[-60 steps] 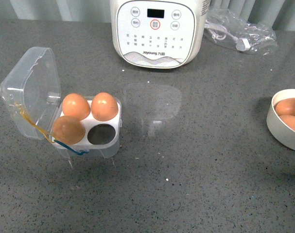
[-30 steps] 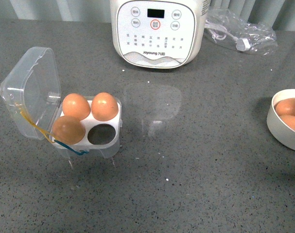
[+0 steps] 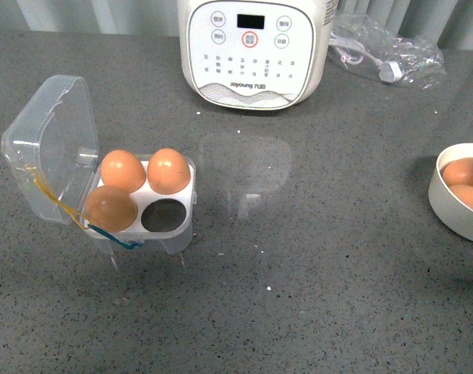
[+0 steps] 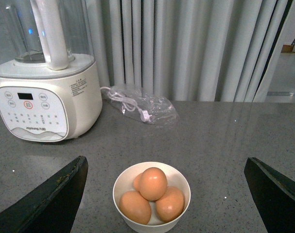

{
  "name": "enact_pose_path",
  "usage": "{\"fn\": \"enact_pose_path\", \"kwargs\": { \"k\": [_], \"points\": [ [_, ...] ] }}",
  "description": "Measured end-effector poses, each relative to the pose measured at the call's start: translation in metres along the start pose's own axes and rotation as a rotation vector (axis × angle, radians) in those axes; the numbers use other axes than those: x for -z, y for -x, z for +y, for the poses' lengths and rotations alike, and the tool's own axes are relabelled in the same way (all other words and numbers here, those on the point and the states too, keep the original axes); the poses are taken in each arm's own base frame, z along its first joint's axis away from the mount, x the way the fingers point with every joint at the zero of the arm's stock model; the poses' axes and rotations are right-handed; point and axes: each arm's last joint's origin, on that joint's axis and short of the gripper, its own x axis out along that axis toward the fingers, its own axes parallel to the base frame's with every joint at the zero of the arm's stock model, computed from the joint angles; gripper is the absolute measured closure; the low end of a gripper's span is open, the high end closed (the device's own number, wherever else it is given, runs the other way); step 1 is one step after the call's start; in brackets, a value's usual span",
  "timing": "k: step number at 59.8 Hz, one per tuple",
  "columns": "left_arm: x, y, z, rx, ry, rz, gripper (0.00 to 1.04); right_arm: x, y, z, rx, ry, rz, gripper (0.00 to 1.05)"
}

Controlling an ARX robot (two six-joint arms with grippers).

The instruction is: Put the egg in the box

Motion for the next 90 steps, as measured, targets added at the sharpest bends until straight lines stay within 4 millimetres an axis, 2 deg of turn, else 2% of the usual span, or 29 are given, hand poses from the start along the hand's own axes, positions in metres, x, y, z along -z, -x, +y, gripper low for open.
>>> {"fn": "enact_pose_path", "kwargs": {
  "k": [47, 51, 55, 60, 75, 90],
  "points": [
    [0.000, 0.000, 0.000, 0.000, 0.000, 0.000, 0.07, 0.000, 0.000, 0.000, 0.002, 0.001, 0.003, 0.07],
    [0.000, 0.000, 0.000, 0.000, 0.000, 0.000, 0.07, 0.000, 0.000, 0.000, 0.039, 0.028, 0.140, 0.07],
    [0.000, 0.000, 0.000, 0.000, 0.000, 0.000, 0.07, 0.004, -0.007, 0.000, 0.046, 0.048, 0.283, 0.07],
    [0.000, 0.000, 0.000, 0.000, 0.000, 0.000, 0.07, 0.009, -0.018, 0.001, 0.038, 0.050, 0.344, 0.07],
    [0.000, 0.000, 0.000, 0.000, 0.000, 0.000, 0.07, 0.007, -0.062, 0.003, 0.002, 0.047, 0.374, 0.07],
    [0.000, 0.000, 0.000, 0.000, 0.000, 0.000, 0.07, 0.015, -0.088, -0.002, 0.014, 0.057, 0.427, 0.07]
  ]
}}
